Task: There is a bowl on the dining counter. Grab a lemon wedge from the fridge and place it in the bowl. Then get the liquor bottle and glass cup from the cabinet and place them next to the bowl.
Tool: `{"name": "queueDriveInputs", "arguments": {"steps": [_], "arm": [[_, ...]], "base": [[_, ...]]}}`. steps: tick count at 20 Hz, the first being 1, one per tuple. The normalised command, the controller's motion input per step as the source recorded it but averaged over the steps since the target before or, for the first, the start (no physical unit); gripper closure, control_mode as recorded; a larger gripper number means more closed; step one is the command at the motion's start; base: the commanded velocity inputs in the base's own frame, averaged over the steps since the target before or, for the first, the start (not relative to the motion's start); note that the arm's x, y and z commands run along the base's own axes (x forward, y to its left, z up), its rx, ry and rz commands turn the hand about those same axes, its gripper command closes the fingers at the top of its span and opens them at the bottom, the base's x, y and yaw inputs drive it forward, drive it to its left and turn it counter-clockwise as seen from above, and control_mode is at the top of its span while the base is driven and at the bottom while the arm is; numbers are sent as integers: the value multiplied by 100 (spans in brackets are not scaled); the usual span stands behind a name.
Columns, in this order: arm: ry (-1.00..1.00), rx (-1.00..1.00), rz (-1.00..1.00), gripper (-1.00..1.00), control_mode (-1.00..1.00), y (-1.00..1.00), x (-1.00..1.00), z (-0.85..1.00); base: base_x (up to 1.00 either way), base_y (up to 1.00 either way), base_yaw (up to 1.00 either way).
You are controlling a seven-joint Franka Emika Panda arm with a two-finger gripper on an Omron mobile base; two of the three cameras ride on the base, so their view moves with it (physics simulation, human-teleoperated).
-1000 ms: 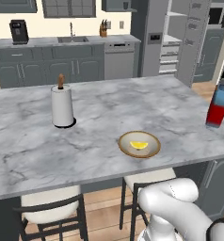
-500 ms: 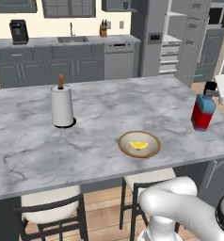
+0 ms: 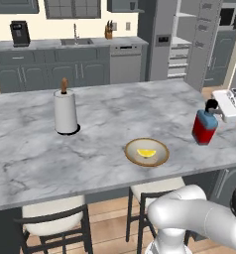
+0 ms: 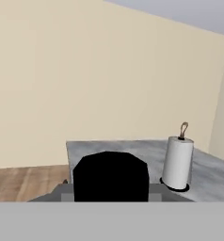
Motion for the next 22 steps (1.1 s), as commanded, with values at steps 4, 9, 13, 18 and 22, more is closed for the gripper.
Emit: {"name": "queueDriveInputs", "arguments": {"steps": [4, 9, 13, 18, 22], "arm": [[-3, -2, 0, 100, -100, 6, 28, -54], [0, -6, 0, 100, -100, 15, 30, -58], [0, -1, 0, 100, -100, 14, 35, -49], [0, 0, 0, 100, -100, 3, 36, -40], [0, 0, 0, 100, -100, 0, 38, -44]], "base": [[0, 0, 0], [0, 0, 0], [0, 0, 0], [0, 0, 0], [0, 0, 0]]}}
